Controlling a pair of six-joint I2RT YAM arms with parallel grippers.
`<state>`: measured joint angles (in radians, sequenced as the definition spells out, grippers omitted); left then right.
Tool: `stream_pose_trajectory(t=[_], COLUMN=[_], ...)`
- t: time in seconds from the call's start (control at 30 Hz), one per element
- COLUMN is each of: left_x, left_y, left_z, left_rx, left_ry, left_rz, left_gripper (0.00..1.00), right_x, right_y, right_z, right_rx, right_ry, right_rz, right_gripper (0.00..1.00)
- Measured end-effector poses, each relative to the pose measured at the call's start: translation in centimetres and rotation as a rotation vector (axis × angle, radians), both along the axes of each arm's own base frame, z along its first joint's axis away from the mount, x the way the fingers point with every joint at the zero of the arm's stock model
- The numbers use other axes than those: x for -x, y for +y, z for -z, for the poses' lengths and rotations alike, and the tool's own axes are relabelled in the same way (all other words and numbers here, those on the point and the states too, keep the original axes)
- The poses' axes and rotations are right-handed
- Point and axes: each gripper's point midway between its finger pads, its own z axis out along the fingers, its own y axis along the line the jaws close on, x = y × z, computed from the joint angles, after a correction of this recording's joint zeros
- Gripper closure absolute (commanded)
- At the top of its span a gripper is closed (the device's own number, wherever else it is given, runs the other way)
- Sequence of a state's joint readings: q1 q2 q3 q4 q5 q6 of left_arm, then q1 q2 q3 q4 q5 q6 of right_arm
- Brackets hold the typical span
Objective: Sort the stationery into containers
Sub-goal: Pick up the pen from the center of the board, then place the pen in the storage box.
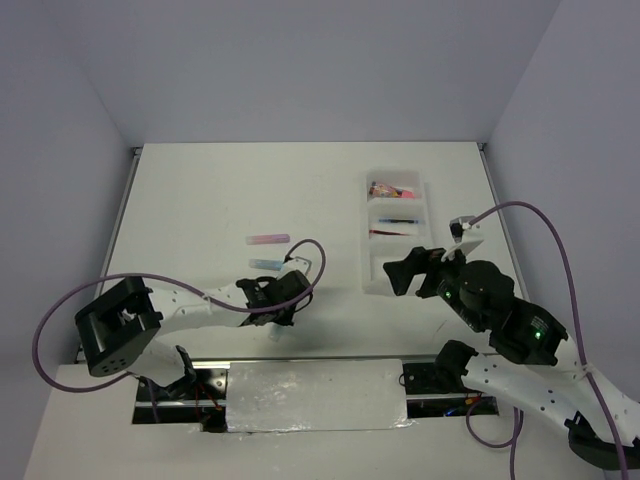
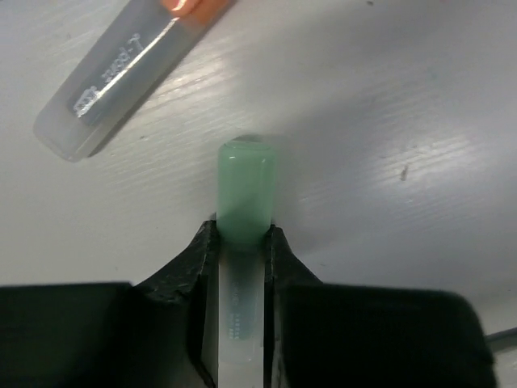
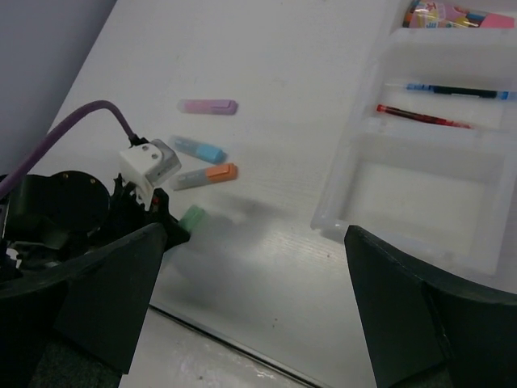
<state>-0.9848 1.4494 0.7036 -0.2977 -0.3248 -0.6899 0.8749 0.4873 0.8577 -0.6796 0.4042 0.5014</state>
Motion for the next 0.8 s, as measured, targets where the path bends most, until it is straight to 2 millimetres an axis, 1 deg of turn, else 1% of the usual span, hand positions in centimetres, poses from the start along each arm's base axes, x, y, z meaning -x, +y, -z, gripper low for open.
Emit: stream_pose_trajectory(t=[0.07,0.13,0.17,0.23,0.3,0.37,0.43,0.5,0.57,0.6,0.63,0.67,0.73,0.77,0.8], left_x=[0.4,1.3,1.5,1.6,0.7,-0.6,-2.0,-3.5,-4.9,-5.5,-6.1,-6.9,-7.8,-8.4,-9.0], left_y=[-0.8,-2.3,-3.3,-5.9,-8.5,-11.2,-14.2,-17.7,-21.6,-23.2,-24.5,-26.2,-28.3,-28.9,-29.3], left_z=[-0.2,-0.8,-1.3,-3.2,-5.9,-9.2,-12.5,-15.8,-18.1,-18.5,-18.7,-18.5,-17.2,-16.4,-15.4], left_rx=[-0.007,-0.012,-0.001,0.050,0.117,0.181,0.230,0.267,0.292,0.292,0.296,0.293,0.278,0.267,0.253], left_ry=[-0.020,-0.043,-0.065,-0.137,-0.231,-0.335,-0.427,-0.514,-0.587,-0.606,-0.624,-0.634,-0.630,-0.622,-0.615], left_rz=[0.034,0.113,0.152,0.252,0.334,0.407,0.476,0.546,0.617,0.645,0.664,0.687,0.719,0.729,0.735], left_gripper=[1.00,1.00,1.00,1.00,1.00,1.00,0.99,0.98,0.95,0.92,0.92,0.91,0.90,0.89,0.85], right_x=[0.3,0.5,0.7,1.1,1.4,1.8,2.0,2.2,2.3,2.4,2.4,2.5,2.7,2.7,2.8], right_y=[-0.4,-0.8,-1.1,-2.0,-2.7,-3.5,-3.8,-4.0,-4.1,-4.1,-4.2,-4.3,-4.5,-4.6,-4.7], right_z=[-0.1,-0.6,-0.9,-1.6,-2.1,-2.7,-3.0,-3.2,-3.4,-3.5,-3.5,-3.6,-3.8,-3.8,-3.8], right_rx=[0.012,0.007,0.001,-0.023,-0.041,-0.057,-0.056,-0.052,-0.051,-0.051,-0.050,-0.049,-0.045,-0.042,-0.039], right_ry=[0.003,-0.011,-0.021,-0.051,-0.073,-0.090,-0.091,-0.092,-0.093,-0.094,-0.095,-0.096,-0.099,-0.100,-0.101], right_rz=[-0.001,0.001,0.003,0.014,0.029,0.038,0.040,0.039,0.035,0.034,0.033,0.031,0.030,0.030,0.029], right_gripper=[0.00,0.00,0.00,0.00,0.00,0.00,0.00,0.00,0.00,0.00,0.00,0.00,0.00,0.00,0.00])
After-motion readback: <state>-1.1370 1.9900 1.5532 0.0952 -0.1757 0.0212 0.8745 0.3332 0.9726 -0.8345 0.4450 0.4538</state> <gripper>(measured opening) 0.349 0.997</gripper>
